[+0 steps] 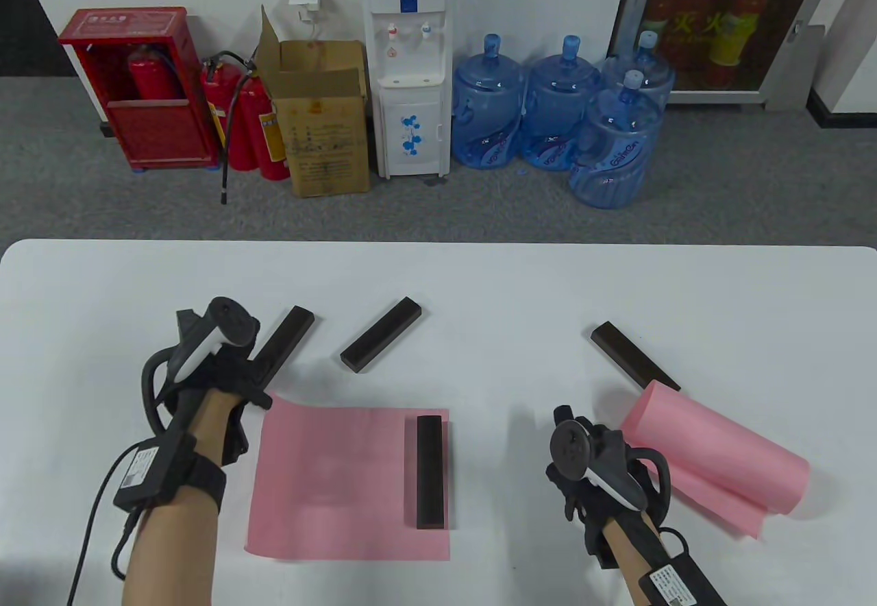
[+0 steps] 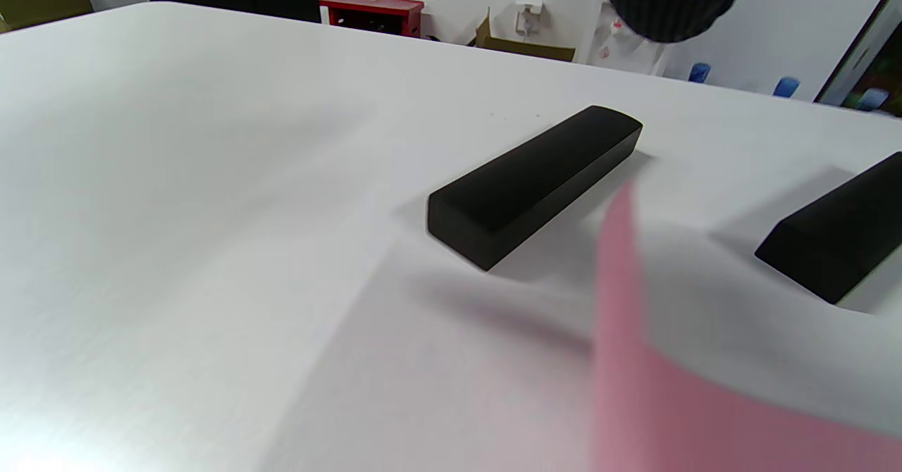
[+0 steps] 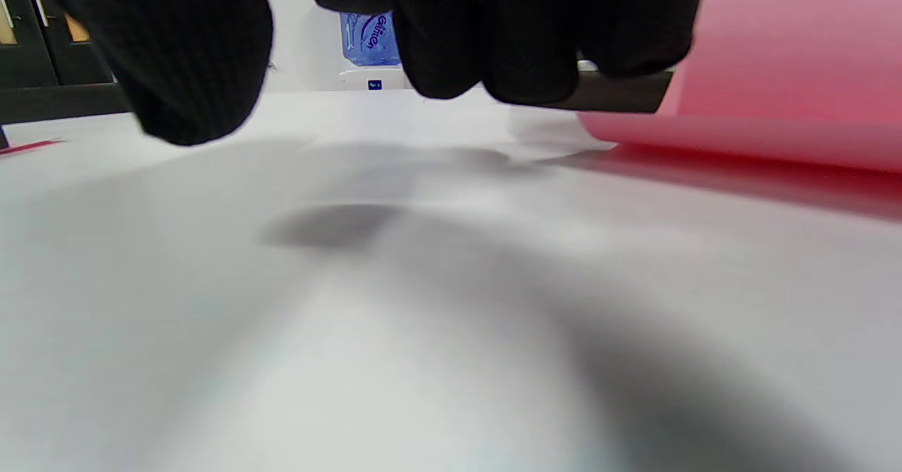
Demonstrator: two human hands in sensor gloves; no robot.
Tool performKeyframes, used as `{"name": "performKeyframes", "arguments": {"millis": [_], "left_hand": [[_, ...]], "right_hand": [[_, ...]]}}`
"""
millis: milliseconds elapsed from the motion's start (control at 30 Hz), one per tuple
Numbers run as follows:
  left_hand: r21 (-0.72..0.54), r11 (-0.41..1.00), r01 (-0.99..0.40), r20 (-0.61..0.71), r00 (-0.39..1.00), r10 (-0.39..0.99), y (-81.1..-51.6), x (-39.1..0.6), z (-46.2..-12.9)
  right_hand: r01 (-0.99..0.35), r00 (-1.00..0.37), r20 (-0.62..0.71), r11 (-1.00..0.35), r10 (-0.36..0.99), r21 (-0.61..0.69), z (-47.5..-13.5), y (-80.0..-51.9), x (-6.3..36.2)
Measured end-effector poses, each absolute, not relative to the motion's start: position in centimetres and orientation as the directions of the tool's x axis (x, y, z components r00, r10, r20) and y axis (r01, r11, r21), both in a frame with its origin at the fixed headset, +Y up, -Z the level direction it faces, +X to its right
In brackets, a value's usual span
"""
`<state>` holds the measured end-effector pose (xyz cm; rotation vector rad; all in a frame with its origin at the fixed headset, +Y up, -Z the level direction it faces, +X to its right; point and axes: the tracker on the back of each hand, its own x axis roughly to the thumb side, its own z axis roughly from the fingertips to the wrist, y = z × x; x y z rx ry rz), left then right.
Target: Unroll papers and secure with paperweights
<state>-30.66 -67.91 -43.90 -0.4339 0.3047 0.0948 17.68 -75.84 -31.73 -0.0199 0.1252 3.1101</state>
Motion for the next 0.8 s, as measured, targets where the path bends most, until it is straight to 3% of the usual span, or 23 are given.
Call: {"name": "performKeyframes", "arguments": {"millis": [333,600,800], "left_hand": [[-0.505,0.862,-0.05,-0.325,0.936,-0.136,-72.5,-27.3,-49.9],[-0.554,0.826,0.107,-0.246,0.926,-0.285,-75.3,-26.1,-51.0],[-0.491,0.848,0.198,-0.207,0.919,-0.334,-75.7,-26.2,-51.0]], "right_hand": [[-0.022,-1.0,-0.014,-0.996,0.02,0.09,-31.6,-75.7,17.7],[-0.03,-0.999,-0.024,-0.994,0.028,0.104,-31.6,-75.8,18.0],[-0.029,-0.999,-0.026,-0.993,0.026,0.116,-31.8,-76.0,18.1]]}}
